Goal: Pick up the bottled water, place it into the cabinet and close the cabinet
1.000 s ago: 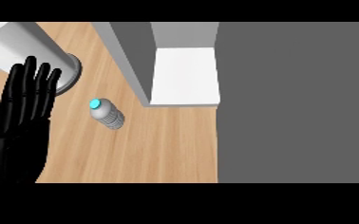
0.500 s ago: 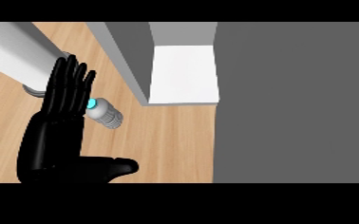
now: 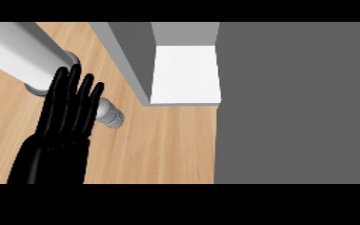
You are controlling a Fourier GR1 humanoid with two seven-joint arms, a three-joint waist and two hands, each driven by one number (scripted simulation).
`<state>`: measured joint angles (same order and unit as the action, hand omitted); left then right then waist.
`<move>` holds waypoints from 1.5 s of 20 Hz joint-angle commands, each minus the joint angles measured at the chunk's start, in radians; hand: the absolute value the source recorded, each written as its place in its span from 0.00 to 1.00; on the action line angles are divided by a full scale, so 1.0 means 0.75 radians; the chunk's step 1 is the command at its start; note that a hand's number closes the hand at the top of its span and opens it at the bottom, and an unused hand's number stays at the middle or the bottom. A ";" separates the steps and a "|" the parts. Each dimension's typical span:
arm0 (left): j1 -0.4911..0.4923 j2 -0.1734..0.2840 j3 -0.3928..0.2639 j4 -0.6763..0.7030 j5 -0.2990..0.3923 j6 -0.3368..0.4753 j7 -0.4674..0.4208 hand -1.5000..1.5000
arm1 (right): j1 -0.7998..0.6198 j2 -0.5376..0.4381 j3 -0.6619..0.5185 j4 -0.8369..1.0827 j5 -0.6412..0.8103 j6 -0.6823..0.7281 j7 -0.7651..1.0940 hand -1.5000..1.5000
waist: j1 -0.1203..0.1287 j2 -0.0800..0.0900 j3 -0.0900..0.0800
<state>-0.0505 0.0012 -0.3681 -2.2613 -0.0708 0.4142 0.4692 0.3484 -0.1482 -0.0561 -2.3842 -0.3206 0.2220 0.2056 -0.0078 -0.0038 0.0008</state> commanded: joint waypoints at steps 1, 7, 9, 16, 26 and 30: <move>0.054 0.016 -0.066 -0.159 -0.072 0.025 0.140 0.00 | 0.016 -0.016 -0.084 -0.151 -0.226 -0.007 0.105 0.00 | 0.007 -0.001 0.000; -0.001 -0.001 -0.093 -0.177 -0.179 0.094 0.250 0.00 | 0.104 0.003 -0.061 -0.267 -0.230 0.003 0.170 0.00 | -0.004 -0.002 -0.001; 0.028 0.004 -0.149 -0.219 -0.223 0.080 0.268 0.00 | 0.161 0.004 -0.057 -0.324 -0.250 0.027 0.172 0.00 | -0.010 -0.006 -0.001; -0.075 -0.002 -0.107 -0.202 -0.284 0.125 0.359 0.00 | 0.109 -0.001 -0.115 -0.313 -0.287 -0.007 0.212 0.00 | -0.010 -0.002 -0.001; 0.121 0.058 -0.024 -0.227 -0.277 0.173 0.235 0.00 | 0.144 -0.026 -0.210 -0.275 -0.402 0.065 0.161 0.00 | -0.008 -0.004 -0.002; 0.254 0.083 0.053 -0.146 -0.150 0.153 0.090 0.00 | 0.172 -0.045 -0.273 -0.231 -0.414 0.125 0.102 0.00 | -0.011 -0.003 -0.004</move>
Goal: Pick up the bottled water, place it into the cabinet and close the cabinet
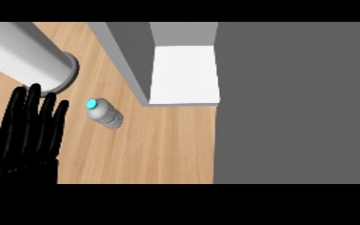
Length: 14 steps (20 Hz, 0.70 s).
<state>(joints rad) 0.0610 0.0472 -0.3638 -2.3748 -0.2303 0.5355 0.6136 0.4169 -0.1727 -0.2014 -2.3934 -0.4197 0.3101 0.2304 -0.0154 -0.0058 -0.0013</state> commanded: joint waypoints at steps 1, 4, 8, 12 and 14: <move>0.105 0.058 0.091 -0.036 0.102 -0.048 -0.045 0.00 | 0.129 0.014 -0.037 -0.295 -0.240 -0.017 0.109 0.00 | -0.003 0.000 -0.001; 0.099 0.030 0.095 0.112 0.106 -0.043 -0.121 0.00 | 0.091 -0.001 -0.074 -0.255 -0.303 -0.014 0.090 0.00 | -0.014 0.001 -0.001; 0.096 0.058 0.250 0.275 0.263 -0.113 -0.250 0.00 | 0.148 0.025 -0.056 -0.207 -0.270 0.055 0.015 0.00 | -0.015 0.004 -0.001; 0.089 0.075 0.321 0.446 0.326 -0.184 -0.402 0.00 | 0.200 -0.004 -0.105 -0.173 -0.337 0.127 -0.021 0.00 | -0.025 0.004 -0.001; 0.153 0.097 0.357 0.532 0.405 -0.274 -0.542 0.00 | 0.207 0.050 -0.074 -0.171 -0.268 0.112 -0.067 0.00 | -0.017 0.004 -0.002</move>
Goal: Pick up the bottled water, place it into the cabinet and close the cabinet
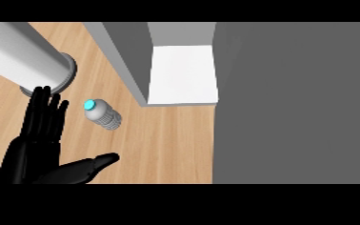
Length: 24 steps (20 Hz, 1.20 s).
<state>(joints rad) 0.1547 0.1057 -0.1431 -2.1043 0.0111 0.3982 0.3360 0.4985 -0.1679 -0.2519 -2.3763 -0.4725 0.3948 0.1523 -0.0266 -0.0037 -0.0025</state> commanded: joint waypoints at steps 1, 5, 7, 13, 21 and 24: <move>0.008 0.015 0.049 0.185 0.025 -0.066 -0.173 0.00 | 0.092 0.006 -0.040 -0.242 -0.266 -0.013 0.073 0.00 | -0.004 0.000 0.000; -0.067 0.045 0.169 0.352 0.147 -0.168 -0.286 0.00 | 0.114 -0.014 -0.055 -0.242 -0.285 -0.019 0.091 0.00 | -0.001 0.004 0.000; -0.072 0.021 0.174 0.444 0.162 -0.190 -0.355 0.00 | 0.139 0.025 -0.021 -0.222 -0.242 0.011 0.045 0.00 | 0.000 0.003 0.001; -0.114 0.018 0.263 0.667 0.165 -0.205 -0.500 0.00 | 0.216 -0.005 -0.058 -0.279 -0.312 0.030 0.035 0.00 | -0.008 0.001 0.001; -0.297 0.059 0.366 1.036 0.228 -0.289 -0.562 0.00 | 0.254 -0.006 -0.047 -0.254 -0.309 0.082 -0.024 0.00 | -0.005 0.004 0.000; -0.308 0.027 0.392 1.222 0.236 -0.325 -0.709 0.00 | 0.256 0.021 -0.030 -0.220 -0.284 0.090 -0.076 0.00 | -0.004 0.005 0.000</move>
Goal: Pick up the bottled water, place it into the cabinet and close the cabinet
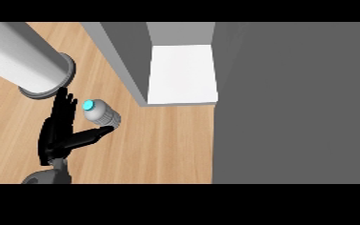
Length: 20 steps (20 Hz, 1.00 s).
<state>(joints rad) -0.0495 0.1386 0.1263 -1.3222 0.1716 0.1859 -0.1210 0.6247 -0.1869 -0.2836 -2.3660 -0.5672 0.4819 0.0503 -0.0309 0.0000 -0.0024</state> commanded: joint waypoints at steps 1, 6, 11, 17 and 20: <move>-0.066 -0.048 0.017 0.235 -0.015 -0.004 -0.139 0.00 | 0.052 -0.066 -0.105 -0.187 -0.308 -0.022 0.081 0.00 | -0.001 0.002 0.000; -0.116 -0.005 0.094 0.425 0.020 -0.067 -0.239 0.00 | 0.152 -0.015 -0.056 -0.244 -0.248 0.010 0.047 0.00 | -0.005 0.000 0.000; -0.170 -0.041 0.150 0.606 0.034 -0.064 -0.422 0.00 | 0.126 -0.060 -0.046 -0.232 -0.275 -0.019 0.066 0.00 | 0.009 0.004 -0.001; -0.249 -0.048 0.209 0.812 0.133 -0.274 -0.564 0.00 | 0.178 -0.035 -0.028 -0.243 -0.224 -0.001 0.002 0.00 | 0.005 0.004 -0.002; -0.256 -0.045 0.204 0.913 0.131 -0.373 -0.644 0.00 | 0.233 -0.057 -0.053 -0.264 -0.263 0.022 -0.015 0.00 | -0.008 0.004 -0.003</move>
<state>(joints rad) -0.2250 0.1084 0.2666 -0.7390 0.2563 -0.0134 -0.5199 0.7264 -0.2378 -0.3076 -2.3601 -0.6440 0.5296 -0.0205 -0.0324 0.0020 -0.0037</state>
